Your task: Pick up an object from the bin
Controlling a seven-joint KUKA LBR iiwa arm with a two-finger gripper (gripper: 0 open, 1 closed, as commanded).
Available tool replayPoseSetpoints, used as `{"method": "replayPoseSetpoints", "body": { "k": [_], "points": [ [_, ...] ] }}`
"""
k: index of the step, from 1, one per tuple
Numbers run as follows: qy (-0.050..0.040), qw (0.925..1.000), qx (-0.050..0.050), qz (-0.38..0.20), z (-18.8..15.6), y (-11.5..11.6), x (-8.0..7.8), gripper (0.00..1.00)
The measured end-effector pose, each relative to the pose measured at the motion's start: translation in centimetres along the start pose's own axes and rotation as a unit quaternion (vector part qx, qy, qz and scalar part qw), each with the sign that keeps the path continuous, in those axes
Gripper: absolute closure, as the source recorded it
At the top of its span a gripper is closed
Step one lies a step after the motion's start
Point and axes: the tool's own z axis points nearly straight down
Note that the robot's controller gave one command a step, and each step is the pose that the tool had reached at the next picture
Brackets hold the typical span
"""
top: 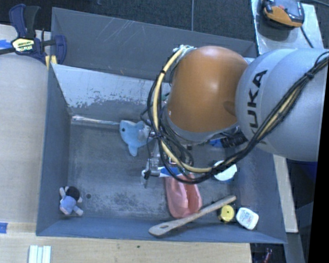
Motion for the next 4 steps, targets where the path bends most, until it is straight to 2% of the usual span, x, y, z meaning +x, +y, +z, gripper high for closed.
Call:
{"method": "replayPoseSetpoints", "body": {
  "k": [1, 2, 3, 4],
  "points": [
    [-0.0044, 1.0, -0.001, 0.001, -0.5, -0.1, -0.2, 0.0],
    [-0.0058, 0.9999, -0.001, -0.009, -3.5, -1.0, 1.6, 0.0],
    [-0.0065, 1.0, -0.002, 0.007, -7.5, 0.7, 1.5, 0.0],
    [-0.0024, 0.9999, 0.0, 0.015, -5.9, -0.6, 3.9, 0.0]
  ]
}}
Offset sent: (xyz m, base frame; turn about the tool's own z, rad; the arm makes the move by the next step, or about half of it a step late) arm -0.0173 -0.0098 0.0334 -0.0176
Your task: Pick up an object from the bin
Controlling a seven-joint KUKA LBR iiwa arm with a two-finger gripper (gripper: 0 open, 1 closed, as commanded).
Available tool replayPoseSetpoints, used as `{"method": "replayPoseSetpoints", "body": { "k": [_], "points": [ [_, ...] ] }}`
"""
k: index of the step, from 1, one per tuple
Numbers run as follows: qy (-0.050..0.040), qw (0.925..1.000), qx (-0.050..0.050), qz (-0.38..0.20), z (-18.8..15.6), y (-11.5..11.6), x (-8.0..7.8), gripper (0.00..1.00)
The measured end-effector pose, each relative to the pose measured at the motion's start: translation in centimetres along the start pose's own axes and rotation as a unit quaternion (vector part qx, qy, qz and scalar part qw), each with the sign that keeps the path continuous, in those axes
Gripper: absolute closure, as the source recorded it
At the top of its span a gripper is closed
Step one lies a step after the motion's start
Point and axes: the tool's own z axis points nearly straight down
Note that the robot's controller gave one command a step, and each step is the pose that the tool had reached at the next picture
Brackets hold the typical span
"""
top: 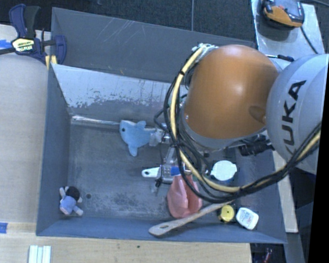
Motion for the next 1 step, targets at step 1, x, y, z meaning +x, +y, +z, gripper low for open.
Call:
{"method": "replayPoseSetpoints", "body": {
  "k": [1],
  "points": [
    [-0.0063, 1.0, -0.002, 0.002, -0.55, -2.1, -3.71, 0.0]
  ]
}}
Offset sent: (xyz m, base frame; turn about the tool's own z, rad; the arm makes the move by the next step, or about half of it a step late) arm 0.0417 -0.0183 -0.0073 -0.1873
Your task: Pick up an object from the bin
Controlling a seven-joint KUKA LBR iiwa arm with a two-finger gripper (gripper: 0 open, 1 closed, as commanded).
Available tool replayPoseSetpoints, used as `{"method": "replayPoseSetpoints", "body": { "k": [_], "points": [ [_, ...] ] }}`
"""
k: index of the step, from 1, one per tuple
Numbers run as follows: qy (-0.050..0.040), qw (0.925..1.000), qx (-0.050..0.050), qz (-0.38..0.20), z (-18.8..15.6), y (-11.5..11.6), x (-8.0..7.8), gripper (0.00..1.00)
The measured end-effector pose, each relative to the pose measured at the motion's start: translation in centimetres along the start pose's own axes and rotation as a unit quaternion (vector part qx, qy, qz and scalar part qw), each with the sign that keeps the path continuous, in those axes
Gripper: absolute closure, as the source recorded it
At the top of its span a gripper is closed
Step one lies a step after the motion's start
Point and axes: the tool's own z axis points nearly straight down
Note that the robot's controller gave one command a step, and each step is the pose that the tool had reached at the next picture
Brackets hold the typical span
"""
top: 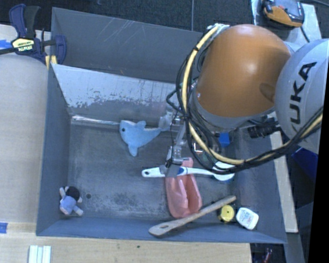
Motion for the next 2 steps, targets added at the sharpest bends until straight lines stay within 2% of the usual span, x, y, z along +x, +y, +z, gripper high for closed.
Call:
{"method": "replayPoseSetpoints", "body": {
  "k": [1, 2],
  "points": [
    [0.004, 0.9959, 0.0, -0.09, 1.2, 0.3, -0.5, 0.0],
    [-0.0005, 1.0, 0.0, 0.007, -0.9, -1.6, 2.9, 0.0]
  ]
}}
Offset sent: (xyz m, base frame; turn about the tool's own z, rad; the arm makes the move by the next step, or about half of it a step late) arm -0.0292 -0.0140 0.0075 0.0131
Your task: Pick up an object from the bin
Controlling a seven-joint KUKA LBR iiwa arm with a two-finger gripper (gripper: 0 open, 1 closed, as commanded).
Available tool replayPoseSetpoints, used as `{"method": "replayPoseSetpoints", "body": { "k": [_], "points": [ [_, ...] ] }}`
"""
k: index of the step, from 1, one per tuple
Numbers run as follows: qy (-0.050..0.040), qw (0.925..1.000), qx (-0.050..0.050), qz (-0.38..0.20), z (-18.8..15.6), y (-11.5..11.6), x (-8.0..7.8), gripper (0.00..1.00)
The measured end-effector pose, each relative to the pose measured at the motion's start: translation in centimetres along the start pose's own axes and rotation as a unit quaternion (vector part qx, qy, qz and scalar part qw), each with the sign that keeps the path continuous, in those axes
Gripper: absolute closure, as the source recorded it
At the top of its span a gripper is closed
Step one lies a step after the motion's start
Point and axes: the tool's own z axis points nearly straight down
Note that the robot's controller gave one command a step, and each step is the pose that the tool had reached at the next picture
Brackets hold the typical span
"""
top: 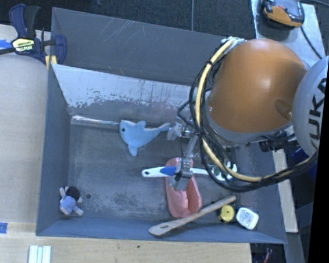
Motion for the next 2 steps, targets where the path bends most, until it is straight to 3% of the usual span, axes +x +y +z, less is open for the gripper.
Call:
{"method": "replayPoseSetpoints", "body": {
  "k": [1, 2],
  "points": [
    [0.0013, 0.9836, -0.001, -0.181, 3.39, 1.5, -4.07, 1.0],
    [0.0013, 0.9836, -0.001, -0.18, 3.39, 1.5, -4.07, 1.0]
  ]
}}
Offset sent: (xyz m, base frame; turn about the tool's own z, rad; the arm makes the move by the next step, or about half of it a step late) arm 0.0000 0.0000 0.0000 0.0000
